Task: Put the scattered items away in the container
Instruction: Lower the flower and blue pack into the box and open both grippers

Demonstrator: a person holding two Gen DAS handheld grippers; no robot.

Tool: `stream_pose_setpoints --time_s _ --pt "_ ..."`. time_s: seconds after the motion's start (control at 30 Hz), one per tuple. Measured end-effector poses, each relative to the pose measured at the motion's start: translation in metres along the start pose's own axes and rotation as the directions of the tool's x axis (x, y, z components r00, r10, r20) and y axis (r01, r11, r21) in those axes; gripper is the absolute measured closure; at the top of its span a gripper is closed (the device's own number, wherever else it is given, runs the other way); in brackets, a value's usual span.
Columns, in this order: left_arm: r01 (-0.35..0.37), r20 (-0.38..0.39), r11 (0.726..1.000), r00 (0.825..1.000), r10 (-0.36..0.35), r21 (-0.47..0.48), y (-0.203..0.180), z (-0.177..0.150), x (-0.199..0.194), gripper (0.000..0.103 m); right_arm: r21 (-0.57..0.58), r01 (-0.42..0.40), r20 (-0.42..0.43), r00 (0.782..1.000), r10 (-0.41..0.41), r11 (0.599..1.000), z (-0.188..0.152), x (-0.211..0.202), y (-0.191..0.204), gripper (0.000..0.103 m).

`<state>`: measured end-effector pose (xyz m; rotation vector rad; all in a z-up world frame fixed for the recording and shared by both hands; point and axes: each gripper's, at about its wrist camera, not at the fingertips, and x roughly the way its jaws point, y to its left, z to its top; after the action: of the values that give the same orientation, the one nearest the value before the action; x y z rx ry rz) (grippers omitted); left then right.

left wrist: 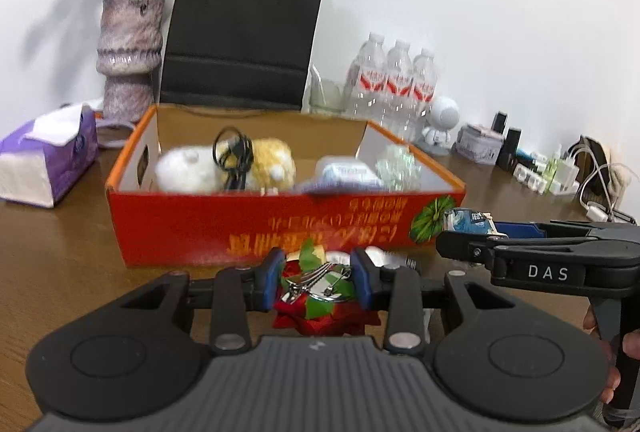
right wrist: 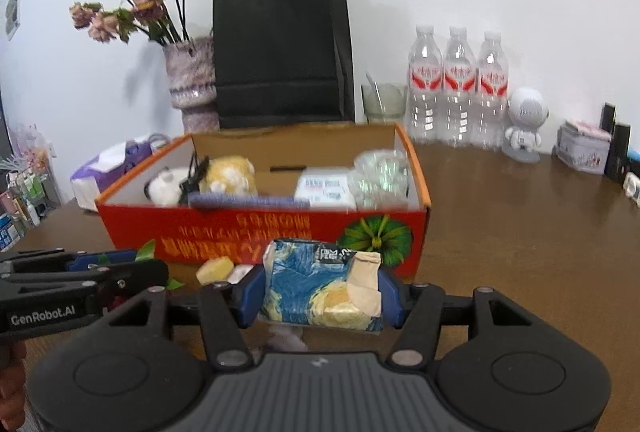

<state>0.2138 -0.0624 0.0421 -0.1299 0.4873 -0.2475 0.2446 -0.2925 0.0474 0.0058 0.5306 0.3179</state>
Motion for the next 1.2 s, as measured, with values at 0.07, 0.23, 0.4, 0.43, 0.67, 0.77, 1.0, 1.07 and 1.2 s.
stream_pose_setpoints --time_s 0.07,0.23,0.4,0.43,0.67,0.77,1.0,1.07,1.2 --pt "0.011 0.021 1.000 1.000 -0.011 -0.011 0.002 0.012 -0.003 0.066 -0.006 -0.007 0.021 1.000 0.008 1.000 0.011 -0.002 0.000 0.046" --pt "0.029 0.087 0.999 0.996 -0.025 -0.042 0.008 0.045 -0.002 0.066 -0.028 -0.026 0.069 0.997 0.028 0.999 0.044 0.002 0.002 0.046" --pt "0.009 0.140 0.996 0.990 0.004 -0.089 0.018 0.072 0.013 0.066 -0.037 -0.040 0.070 0.997 0.043 0.999 0.070 0.028 0.008 0.046" --pt "0.001 0.146 0.995 0.989 0.013 -0.097 0.021 0.075 0.017 0.066 -0.032 -0.045 0.069 0.996 0.047 0.998 0.073 0.034 0.008 0.046" --pt "-0.070 0.134 0.991 0.987 0.085 -0.111 0.040 0.088 0.057 0.066 -0.016 -0.052 0.056 0.997 0.053 0.999 0.095 0.077 0.007 0.046" --pt "-0.085 0.108 0.991 0.989 0.096 -0.106 0.048 0.086 0.071 0.066 -0.008 -0.058 0.035 0.998 0.058 0.998 0.101 0.096 0.007 0.046" --pt "-0.110 0.066 0.991 0.991 0.115 -0.081 0.059 0.085 0.092 0.060 -0.045 -0.067 -0.032 0.997 0.065 0.997 0.096 0.128 0.014 0.042" --pt "-0.143 0.055 0.986 0.987 0.148 -0.081 0.059 0.085 0.094 0.034 -0.068 -0.061 -0.060 0.997 0.057 0.996 0.093 0.132 0.017 0.028" --pt "-0.207 0.071 0.972 0.974 0.216 -0.111 0.063 0.088 0.086 0.000 -0.064 -0.037 -0.060 0.998 0.034 0.997 0.094 0.128 0.014 0.000"
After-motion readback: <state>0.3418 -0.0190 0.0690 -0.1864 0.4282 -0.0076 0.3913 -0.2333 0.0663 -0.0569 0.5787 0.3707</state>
